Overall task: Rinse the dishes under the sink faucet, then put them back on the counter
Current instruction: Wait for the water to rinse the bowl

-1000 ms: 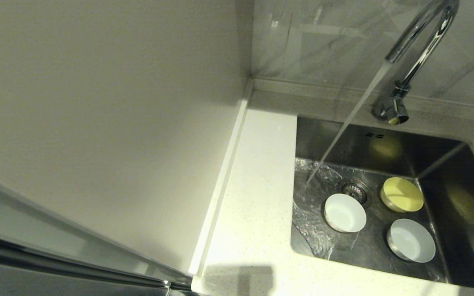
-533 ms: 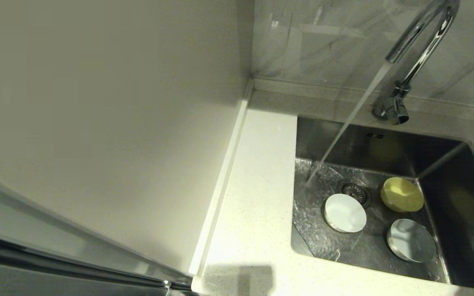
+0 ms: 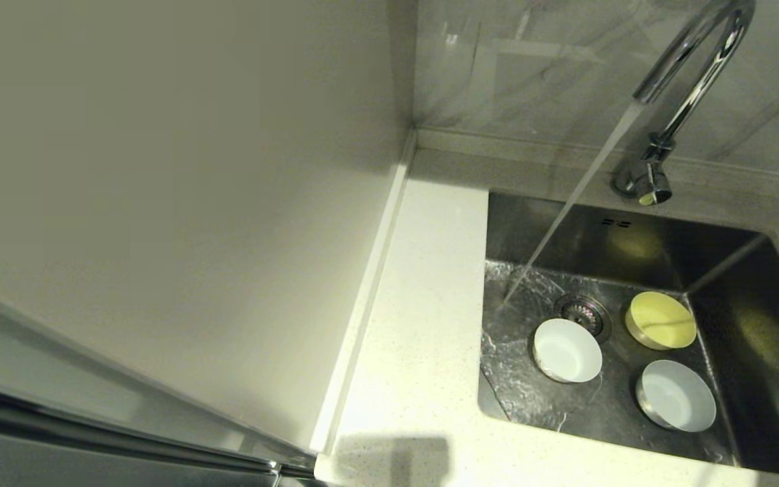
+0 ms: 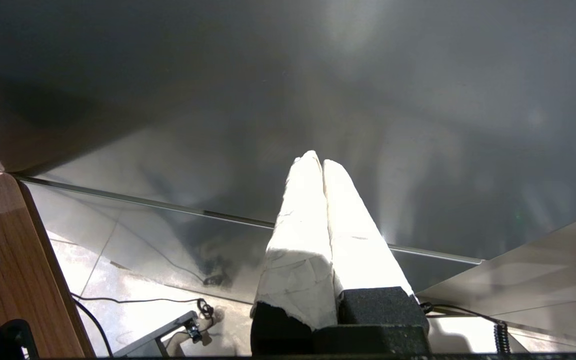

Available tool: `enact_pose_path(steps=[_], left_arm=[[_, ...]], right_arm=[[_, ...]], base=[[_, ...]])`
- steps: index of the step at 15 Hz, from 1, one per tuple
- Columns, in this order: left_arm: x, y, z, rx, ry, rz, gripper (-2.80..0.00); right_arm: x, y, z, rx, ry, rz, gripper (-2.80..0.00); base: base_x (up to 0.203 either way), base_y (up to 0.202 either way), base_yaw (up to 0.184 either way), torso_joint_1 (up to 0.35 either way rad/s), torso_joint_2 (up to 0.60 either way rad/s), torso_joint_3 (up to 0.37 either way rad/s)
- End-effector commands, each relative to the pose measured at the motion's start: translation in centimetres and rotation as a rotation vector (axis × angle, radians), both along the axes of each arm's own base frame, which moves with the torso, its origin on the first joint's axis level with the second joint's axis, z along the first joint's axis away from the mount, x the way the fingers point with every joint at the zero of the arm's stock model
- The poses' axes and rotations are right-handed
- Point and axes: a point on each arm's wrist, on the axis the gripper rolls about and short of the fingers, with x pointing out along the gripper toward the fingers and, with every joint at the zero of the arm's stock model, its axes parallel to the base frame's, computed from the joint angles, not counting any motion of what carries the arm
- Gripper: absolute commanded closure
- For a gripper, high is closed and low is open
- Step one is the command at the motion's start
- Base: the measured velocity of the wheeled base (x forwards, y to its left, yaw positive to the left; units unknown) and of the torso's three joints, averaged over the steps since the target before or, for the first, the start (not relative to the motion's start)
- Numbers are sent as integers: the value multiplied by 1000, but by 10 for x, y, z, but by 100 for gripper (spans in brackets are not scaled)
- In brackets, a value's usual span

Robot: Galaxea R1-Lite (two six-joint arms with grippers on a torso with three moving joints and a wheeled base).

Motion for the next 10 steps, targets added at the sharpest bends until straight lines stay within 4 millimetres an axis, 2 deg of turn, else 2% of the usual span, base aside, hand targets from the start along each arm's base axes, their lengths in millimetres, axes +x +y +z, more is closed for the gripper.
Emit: enact_pose_path(steps=[1, 2, 3, 5, 7, 9, 10], left_arm=[[0, 0, -1, 0, 3, 0, 0], [0, 0, -1, 0, 3, 0, 0], [0, 0, -1, 0, 3, 0, 0], [0, 0, -1, 0, 3, 0, 0], [0, 0, -1, 0, 3, 0, 0], [0, 0, -1, 0, 3, -1, 0], [0, 0, -1, 0, 3, 0, 0]], right_arm=[[-2, -9, -17, -593, 231, -278, 0], [-2, -10, -24, -780, 387, -409, 0], [-2, -9, -31, -955, 473, -493, 0], [-7, 6, -39, -1311, 441, -519, 0], [-25, 44, -37, -1550, 177, -340, 0], [-57, 104, -37, -1715, -121, -108, 0], [-69, 130, -45, -1718, -220, 31, 0]], base=[[0, 0, 0, 0, 0, 0], [0, 0, 0, 0, 0, 0], [0, 0, 0, 0, 0, 0], [0, 0, 0, 0, 0, 0], [0, 0, 0, 0, 0, 0], [0, 0, 0, 0, 0, 0], [0, 0, 0, 0, 0, 0]])
